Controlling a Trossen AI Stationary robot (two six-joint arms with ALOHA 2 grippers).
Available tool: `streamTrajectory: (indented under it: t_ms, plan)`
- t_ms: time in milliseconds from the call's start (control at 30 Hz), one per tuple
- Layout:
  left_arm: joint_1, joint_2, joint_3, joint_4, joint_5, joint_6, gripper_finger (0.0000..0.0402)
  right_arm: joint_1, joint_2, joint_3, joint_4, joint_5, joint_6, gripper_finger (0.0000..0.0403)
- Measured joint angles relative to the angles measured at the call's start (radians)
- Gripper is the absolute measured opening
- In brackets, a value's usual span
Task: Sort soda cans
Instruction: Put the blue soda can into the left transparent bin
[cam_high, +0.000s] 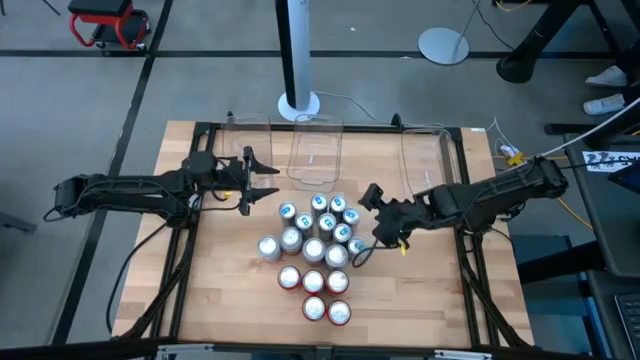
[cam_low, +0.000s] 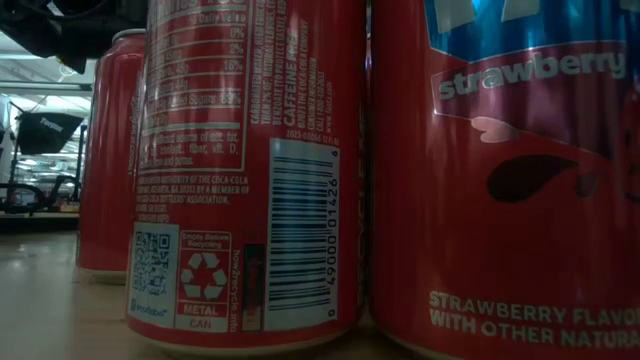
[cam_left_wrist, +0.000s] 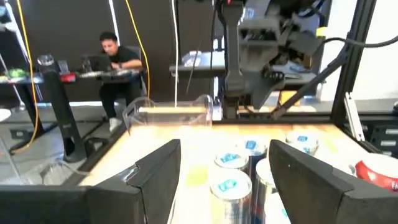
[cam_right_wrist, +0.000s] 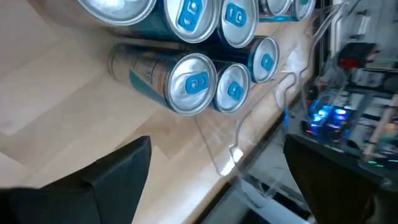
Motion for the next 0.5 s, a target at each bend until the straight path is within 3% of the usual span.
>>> streamTrajectory:
  t_ms: [300, 500]
  plan:
    - [-0.006, 0.13, 0.012, 0.001, 0.0, 0.0, 0.0233, 0.031, -0.002, -0.1, 0.024, 0.053, -0.029, 0.0367]
    - [-0.053, 0.208, 0.067, 0.005, -0.001, 0.052, 0.0233, 0.031, -0.074, -0.26, 0.2, 0.086, -0.028, 0.0367]
